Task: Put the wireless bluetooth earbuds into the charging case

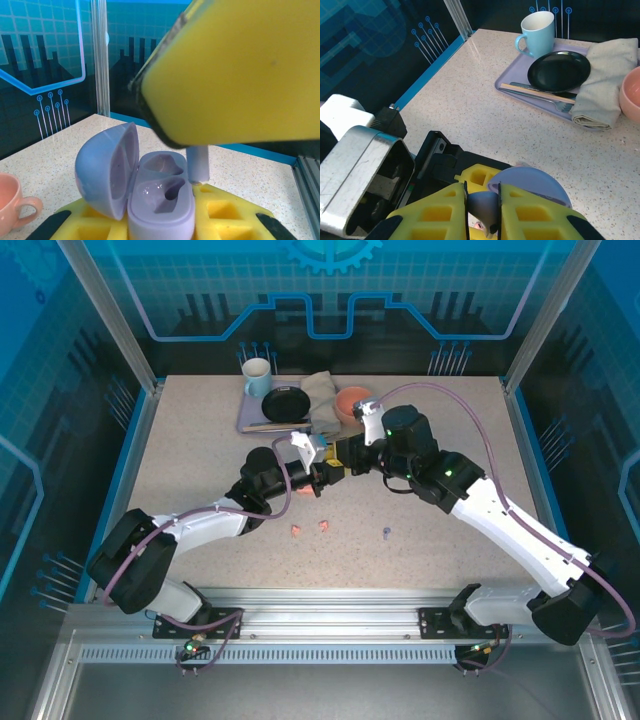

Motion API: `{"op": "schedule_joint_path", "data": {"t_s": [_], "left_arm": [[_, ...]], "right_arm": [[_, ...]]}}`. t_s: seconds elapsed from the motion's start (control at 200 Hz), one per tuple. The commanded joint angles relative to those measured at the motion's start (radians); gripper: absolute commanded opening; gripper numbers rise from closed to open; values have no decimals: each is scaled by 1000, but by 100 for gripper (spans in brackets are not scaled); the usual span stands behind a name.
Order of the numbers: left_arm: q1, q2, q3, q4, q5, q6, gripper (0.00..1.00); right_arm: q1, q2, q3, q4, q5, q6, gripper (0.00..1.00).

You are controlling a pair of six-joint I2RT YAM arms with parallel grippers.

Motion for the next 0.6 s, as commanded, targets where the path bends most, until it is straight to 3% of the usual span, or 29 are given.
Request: {"op": "schedule_joint_path", "data": {"t_s": [0.0, 0.595], "left_arm": [[7, 6, 26, 14, 31, -5, 0], [8, -13, 11, 13, 39, -3, 0]], "right_arm": [[14, 6, -11, 8, 15, -25, 18], [-3, 24, -28, -7, 48, -40, 17]]}}
